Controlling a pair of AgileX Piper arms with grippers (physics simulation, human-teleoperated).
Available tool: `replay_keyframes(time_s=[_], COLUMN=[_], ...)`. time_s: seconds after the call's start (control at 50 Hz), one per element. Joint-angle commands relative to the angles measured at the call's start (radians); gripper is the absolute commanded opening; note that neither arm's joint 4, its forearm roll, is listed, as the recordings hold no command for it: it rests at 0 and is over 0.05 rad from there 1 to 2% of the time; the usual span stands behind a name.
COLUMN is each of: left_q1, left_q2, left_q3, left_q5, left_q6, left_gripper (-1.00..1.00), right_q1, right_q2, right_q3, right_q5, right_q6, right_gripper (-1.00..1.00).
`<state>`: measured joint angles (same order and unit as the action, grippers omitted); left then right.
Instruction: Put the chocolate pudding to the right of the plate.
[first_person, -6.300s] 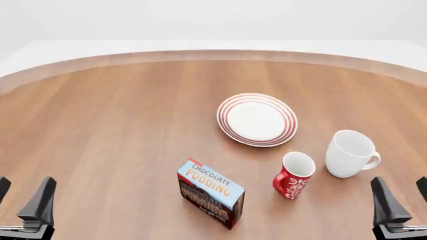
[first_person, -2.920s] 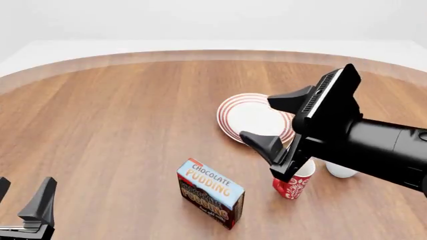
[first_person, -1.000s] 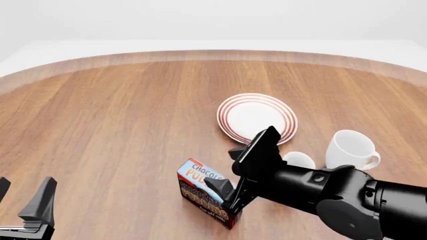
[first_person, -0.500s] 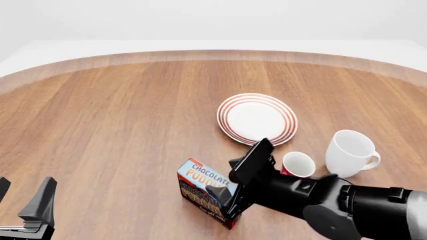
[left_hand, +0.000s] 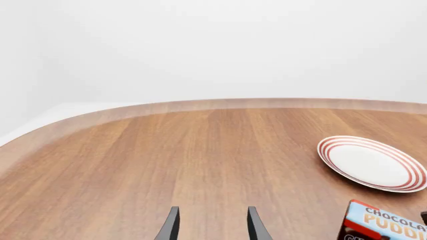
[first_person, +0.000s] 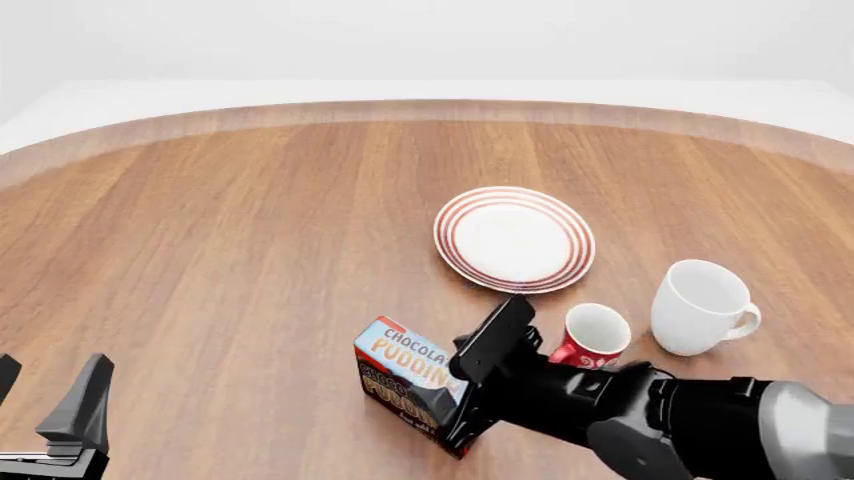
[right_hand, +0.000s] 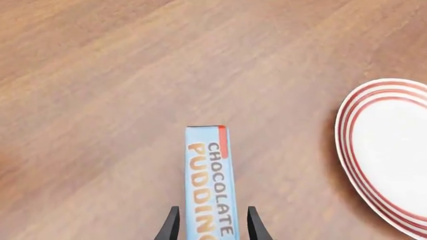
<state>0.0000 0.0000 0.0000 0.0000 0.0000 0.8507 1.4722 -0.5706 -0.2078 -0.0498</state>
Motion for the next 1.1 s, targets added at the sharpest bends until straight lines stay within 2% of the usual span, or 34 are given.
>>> replay_keyframes(time_s=[0.02,0.32,0.34,0.7,0.92,1.1], left_q1=[0.000,0.000,0.000,0.000,0.000,0.000], left_q2=[0.000,0.000,0.000,0.000,0.000,0.000], left_q3=[0.000,0.000,0.000,0.000,0.000,0.000], left_q5=[0.000,0.000,0.000,0.000,0.000,0.000], left_q6=[0.000,0.000,0.000,0.000,0.000,0.000], left_gripper=[1.00,1.00,1.00,1.00,1.00,1.00], right_q1=[-0.002,-0.005,-0.015,-0.034,-0.069,-0.088], right_q2=[0.059,0.085,0.080,0.008,-0.146,-0.187], right_q3=[0.007,0.003,0.010,0.036,-0.006,-0.056], right_q5=[-0.036,-0.054,-0.060,-0.041,0.086,0.151], right_q6=[0.010,-0.001,-0.014,-0.028,-0.070,-0.110], right_gripper=[1.00,1.00,-1.00,-1.00,-1.00,-1.00])
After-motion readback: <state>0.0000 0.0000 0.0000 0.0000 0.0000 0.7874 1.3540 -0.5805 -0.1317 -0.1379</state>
